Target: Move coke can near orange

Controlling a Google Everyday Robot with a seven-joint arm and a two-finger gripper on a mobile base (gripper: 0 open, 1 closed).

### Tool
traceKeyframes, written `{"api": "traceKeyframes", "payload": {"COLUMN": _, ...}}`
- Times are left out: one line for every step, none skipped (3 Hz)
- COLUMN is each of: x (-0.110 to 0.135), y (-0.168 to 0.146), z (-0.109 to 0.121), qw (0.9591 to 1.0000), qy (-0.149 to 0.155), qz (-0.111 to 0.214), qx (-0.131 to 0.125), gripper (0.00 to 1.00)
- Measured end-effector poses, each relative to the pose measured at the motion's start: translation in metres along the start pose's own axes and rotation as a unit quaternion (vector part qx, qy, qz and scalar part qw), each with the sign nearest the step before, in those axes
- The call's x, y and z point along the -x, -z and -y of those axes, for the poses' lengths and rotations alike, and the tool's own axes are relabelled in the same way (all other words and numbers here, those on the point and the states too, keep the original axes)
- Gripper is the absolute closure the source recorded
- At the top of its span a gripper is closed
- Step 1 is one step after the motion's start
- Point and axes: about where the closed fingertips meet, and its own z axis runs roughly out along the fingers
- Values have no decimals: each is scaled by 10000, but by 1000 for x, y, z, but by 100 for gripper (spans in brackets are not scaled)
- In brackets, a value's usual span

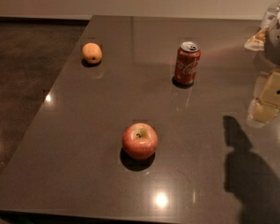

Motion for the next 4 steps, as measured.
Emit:
{"api": "traceKeyframes", "payload": {"x": 0, "y": 0, "z": 0, "qw": 10000, "qy": 0, "qz": 0, "qx": 0, "gripper": 0}}
{"api": "traceKeyframes", "payload": {"x": 9, "y": -9, "z": 13, "qw": 9997, "qy": -213, "qz": 87, "qx": 6, "gripper": 0}}
{"api": "traceKeyframes", "payload": {"x": 26, "y": -33, "z": 37, "qw": 9981, "qy": -572, "qz": 208, "qx": -16, "gripper": 0}}
{"api": "traceKeyframes", "payload": {"x": 41, "y": -53, "z": 58, "qw": 9951, "qy": -910, "qz": 372, "qx": -72, "gripper": 0}}
